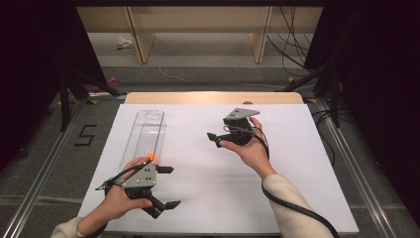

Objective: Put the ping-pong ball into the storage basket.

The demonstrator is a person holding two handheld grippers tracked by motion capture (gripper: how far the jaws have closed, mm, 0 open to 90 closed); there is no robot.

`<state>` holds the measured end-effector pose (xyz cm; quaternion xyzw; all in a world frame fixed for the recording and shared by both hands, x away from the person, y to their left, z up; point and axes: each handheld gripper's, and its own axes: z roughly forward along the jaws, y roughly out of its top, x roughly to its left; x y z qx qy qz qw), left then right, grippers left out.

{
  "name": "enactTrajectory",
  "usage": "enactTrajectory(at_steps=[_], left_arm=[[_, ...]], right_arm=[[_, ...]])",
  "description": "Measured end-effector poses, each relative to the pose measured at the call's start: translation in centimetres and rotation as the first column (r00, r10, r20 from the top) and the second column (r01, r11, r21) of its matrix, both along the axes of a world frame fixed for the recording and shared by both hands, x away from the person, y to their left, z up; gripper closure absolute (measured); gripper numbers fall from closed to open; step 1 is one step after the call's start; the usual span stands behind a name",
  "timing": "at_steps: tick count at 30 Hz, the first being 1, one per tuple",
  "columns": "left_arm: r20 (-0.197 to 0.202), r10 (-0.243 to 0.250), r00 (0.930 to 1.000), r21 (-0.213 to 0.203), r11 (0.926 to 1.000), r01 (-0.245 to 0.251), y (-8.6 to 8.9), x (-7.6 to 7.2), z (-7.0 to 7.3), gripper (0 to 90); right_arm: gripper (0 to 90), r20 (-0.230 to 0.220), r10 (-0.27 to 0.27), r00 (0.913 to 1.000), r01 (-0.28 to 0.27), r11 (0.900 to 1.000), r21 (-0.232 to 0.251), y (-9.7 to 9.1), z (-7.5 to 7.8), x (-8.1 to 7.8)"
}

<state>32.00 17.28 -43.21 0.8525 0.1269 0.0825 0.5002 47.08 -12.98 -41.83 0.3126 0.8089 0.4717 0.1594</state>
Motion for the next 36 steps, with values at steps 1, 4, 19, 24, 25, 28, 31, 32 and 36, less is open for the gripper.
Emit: enactTrajectory(at_steps=[1,4,19,24,25,28,31,32,36], left_arm=[[-0.002,0.001,1.0000,-0.003,1.0000,-0.001,0.0,0.0,0.0,1.1],[-0.002,0.001,1.0000,-0.002,1.0000,-0.001,0.0,0.0,0.0,1.1],[-0.002,0.003,1.0000,-0.001,1.0000,-0.003,0.0,0.0,0.0,1.1],[-0.002,0.004,1.0000,0.001,1.0000,-0.004,0.0,0.0,0.0,1.1],[-0.002,0.004,1.0000,0.001,1.0000,-0.004,0.0,0.0,0.0,1.1],[0.000,0.004,1.0000,0.005,1.0000,-0.004,0.0,0.0,0.0,1.1],[-0.002,0.006,1.0000,0.002,1.0000,-0.006,0.0,0.0,0.0,1.1],[-0.001,0.005,1.0000,0.005,1.0000,-0.005,0.0,0.1,0.0,1.1],[-0.001,0.006,1.0000,0.005,1.0000,-0.006,0.0,0.0,0.0,1.1]], right_arm=[[16.1,0.000,-0.004,1.0000,0.004,1.0000,0.000,-0.2,0.0,0.0],[16.1,-0.003,-0.017,0.9999,0.017,0.9999,0.001,-0.9,-0.1,-0.2],[16.1,-0.006,-0.067,0.9977,0.068,0.9977,0.011,-4.0,-0.1,-1.2],[16.0,-0.002,-0.083,0.9965,0.083,0.9964,0.014,-5.1,-0.1,-1.7],[16.0,-0.003,-0.089,0.9961,0.089,0.9959,0.015,-5.4,-0.1,-1.8],[16.0,-0.007,-0.099,0.9951,0.099,0.9949,0.020,-6.0,-0.2,-2.1],[16.0,-0.005,-0.108,0.9942,0.108,0.9940,0.021,-6.7,-0.2,-2.4],[16.0,-0.005,-0.111,0.9938,0.111,0.9936,0.023,-7.0,-0.1,-2.5],[16.0,-0.002,-0.124,0.9922,0.124,0.9918,0.029,-7.9,0.0,-3.0]])
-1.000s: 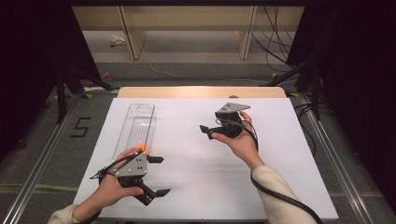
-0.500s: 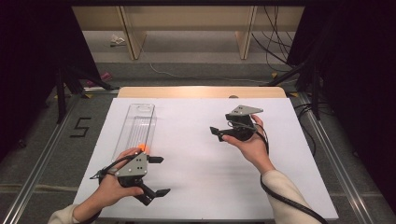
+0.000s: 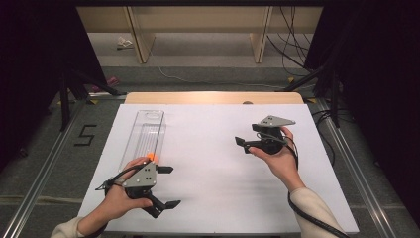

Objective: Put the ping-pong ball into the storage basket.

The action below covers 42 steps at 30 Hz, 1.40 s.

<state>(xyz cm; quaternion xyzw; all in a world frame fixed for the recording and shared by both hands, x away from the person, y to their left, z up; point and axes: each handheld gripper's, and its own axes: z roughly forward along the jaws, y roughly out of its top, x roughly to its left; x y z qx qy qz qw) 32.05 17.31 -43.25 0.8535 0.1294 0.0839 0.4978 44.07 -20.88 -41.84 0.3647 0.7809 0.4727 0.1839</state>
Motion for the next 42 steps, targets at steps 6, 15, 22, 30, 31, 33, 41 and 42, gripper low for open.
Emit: enactTrajectory(at_steps=[6,15,22,30,31,33,41,42], left_arm=[[0.000,0.001,1.0000,0.000,1.0000,-0.001,0.0,0.0,0.0,1.1],[0.001,0.003,1.0000,0.001,1.0000,-0.003,0.0,0.0,0.0,1.1],[0.002,0.002,1.0000,0.000,1.0000,-0.002,0.0,0.0,0.0,1.1],[0.003,0.002,1.0000,0.001,1.0000,-0.002,0.0,0.0,0.0,1.1],[0.002,0.003,1.0000,-0.002,1.0000,-0.003,0.0,0.0,0.0,1.1],[0.002,0.003,1.0000,-0.002,1.0000,-0.003,0.0,0.0,0.0,1.1],[0.001,0.004,1.0000,-0.004,1.0000,-0.004,0.1,0.0,0.0,1.1],[0.001,0.004,1.0000,-0.004,1.0000,-0.004,0.1,0.0,0.0,1.1]], right_arm=[[16.0,0.004,-0.016,0.9999,0.016,0.9999,0.002,-1.2,0.0,-0.8],[16.0,0.007,-0.035,0.9994,0.035,0.9994,0.006,-2.6,0.0,-2.1],[16.0,0.009,-0.040,0.9992,0.040,0.9992,0.005,-3.5,-0.1,-3.3],[16.0,0.000,-0.054,0.9986,0.054,0.9986,0.002,-4.6,-0.6,-4.7],[16.0,-0.002,-0.055,0.9985,0.055,0.9985,0.002,-4.7,-0.7,-4.8],[16.0,-0.004,-0.059,0.9983,0.059,0.9983,-0.001,-4.9,-0.8,-5.0],[16.0,-0.009,-0.065,0.9978,0.065,0.9979,-0.004,-5.5,-1.2,-5.7],[16.0,-0.012,-0.067,0.9977,0.067,0.9977,-0.004,-5.5,-1.2,-5.8]])
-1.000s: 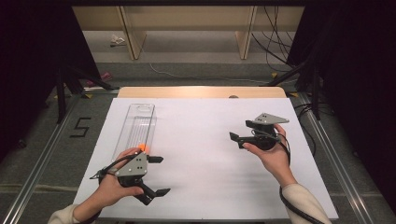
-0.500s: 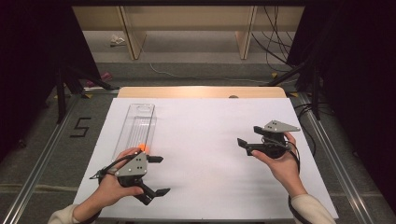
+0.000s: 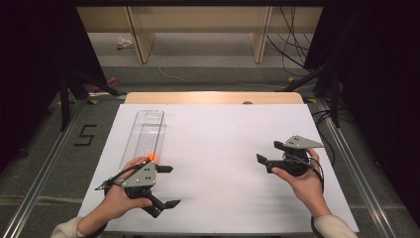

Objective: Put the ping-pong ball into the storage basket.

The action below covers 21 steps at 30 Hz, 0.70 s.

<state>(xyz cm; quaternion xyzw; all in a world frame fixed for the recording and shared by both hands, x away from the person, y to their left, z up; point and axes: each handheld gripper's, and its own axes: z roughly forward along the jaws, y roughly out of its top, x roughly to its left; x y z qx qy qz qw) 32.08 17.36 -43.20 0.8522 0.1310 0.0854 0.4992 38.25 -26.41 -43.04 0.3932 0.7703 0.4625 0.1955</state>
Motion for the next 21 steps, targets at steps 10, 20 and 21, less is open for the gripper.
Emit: enactTrajectory(at_steps=[10,20,21], left_arm=[[-0.003,0.001,1.0000,-0.002,1.0000,-0.001,0.01,0.03,0.00,1.1],[-0.006,0.000,1.0000,-0.007,1.0000,0.000,-0.08,0.07,0.00,1.1],[-0.006,0.000,1.0000,-0.007,1.0000,0.000,-0.08,0.07,0.00,1.1]], right_arm=[[16.0,0.006,-0.011,0.9999,0.011,0.9999,0.012,-0.41,-0.01,-0.40],[16.0,0.007,-0.014,0.9999,0.014,0.9996,0.023,-0.53,-0.08,-0.39],[16.0,0.006,-0.017,0.9998,0.017,0.9996,0.023,-0.53,-0.10,-0.38]])
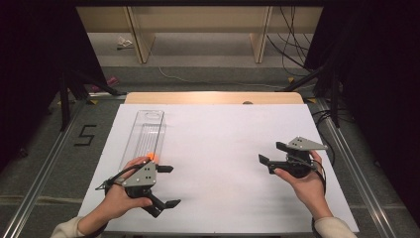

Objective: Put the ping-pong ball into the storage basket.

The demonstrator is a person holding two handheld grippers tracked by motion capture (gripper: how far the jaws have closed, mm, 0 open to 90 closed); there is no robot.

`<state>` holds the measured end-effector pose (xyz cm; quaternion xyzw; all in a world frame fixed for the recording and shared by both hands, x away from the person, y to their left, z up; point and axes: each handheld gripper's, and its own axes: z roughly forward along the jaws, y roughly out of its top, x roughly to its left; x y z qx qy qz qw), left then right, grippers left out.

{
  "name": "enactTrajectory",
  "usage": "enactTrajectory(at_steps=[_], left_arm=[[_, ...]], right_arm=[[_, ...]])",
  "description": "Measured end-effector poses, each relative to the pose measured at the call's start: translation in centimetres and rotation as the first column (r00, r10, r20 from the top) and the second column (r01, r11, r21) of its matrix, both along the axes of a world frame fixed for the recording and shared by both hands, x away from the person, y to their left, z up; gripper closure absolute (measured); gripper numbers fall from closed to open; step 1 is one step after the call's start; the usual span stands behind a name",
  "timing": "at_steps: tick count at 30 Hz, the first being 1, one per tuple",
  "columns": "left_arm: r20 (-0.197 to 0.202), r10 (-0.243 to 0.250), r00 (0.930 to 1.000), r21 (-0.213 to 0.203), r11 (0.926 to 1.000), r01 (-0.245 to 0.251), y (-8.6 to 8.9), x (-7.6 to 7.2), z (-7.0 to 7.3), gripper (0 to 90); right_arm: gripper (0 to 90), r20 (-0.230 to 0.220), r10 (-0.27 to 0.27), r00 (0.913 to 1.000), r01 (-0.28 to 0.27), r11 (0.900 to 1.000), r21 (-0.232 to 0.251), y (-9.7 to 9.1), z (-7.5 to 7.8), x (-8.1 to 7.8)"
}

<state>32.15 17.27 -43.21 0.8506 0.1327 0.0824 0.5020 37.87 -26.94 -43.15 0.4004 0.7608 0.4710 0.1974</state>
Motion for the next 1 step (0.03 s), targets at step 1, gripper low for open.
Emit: enactTrajectory(at_steps=[1], left_arm=[[-0.001,0.000,1.0000,-0.001,1.0000,0.000,-0.01,0.00,0.00,1.1]], right_arm=[[16.0,0.001,0.000,1.0000,0.000,1.0000,0.001,0.00,0.00,0.01]])
